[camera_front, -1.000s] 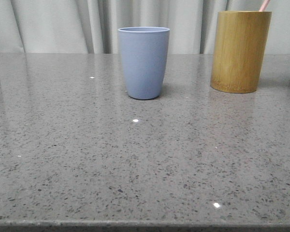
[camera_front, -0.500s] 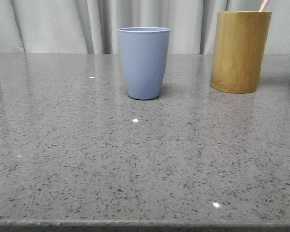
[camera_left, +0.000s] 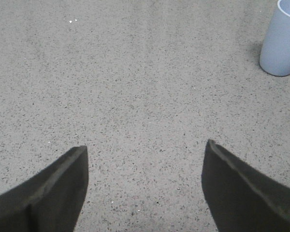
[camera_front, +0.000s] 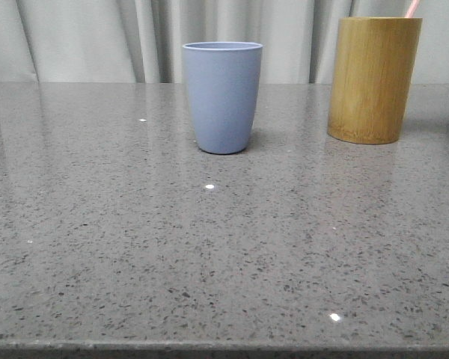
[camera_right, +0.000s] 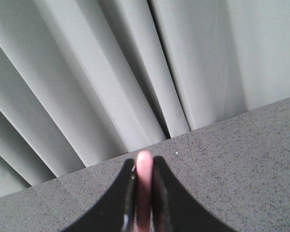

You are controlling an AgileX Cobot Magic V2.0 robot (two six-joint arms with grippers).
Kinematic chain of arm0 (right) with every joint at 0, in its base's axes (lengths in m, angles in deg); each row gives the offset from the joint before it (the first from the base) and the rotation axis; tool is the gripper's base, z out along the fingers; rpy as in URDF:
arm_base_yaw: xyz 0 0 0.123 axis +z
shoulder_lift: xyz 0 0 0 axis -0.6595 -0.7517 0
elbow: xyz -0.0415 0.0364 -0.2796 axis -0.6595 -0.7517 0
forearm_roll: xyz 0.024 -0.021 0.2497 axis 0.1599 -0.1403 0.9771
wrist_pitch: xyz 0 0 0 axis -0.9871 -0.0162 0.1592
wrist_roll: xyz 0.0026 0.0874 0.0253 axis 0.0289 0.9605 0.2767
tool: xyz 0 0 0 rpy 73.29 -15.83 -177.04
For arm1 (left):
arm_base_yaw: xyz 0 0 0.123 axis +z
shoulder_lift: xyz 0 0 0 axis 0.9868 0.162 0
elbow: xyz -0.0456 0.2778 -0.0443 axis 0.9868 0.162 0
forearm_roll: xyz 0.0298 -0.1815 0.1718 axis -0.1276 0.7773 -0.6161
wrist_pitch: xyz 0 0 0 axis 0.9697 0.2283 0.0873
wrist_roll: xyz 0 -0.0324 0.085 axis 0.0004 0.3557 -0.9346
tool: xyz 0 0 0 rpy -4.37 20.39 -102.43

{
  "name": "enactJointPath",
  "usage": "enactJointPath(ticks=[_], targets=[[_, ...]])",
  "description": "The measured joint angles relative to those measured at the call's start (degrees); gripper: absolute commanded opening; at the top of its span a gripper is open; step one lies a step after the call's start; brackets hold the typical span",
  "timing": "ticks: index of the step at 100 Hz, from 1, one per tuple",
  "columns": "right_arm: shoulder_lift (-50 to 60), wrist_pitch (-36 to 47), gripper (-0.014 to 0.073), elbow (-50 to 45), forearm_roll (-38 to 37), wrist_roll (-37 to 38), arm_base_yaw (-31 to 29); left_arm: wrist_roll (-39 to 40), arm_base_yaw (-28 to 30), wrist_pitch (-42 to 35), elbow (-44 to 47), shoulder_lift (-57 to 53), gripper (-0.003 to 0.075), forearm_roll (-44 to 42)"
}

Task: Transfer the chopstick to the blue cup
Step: 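Lift the pink straw out of the bamboo cup toward the blue cup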

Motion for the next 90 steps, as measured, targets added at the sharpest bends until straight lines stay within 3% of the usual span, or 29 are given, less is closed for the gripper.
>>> enactJointPath(ticks=[33, 61, 90], targets=[[3.42, -1.47, 0.0001, 3.46, -4.27, 0.0, 0.0, 0.0, 0.0, 0.0, 0.0, 0.0, 0.0482, 0.0], [8.98, -12.26, 0.0001, 13.77, -10.18, 0.0, 0.4, 0.0, 0.0, 0.0, 0.0, 0.0, 0.0482, 0.0], [12.56, -17.52, 0.0001, 19.39, -11.59, 0.0, 9.48, 0.0, 0.0, 0.0, 0.0, 0.0, 0.0482, 0.0]])
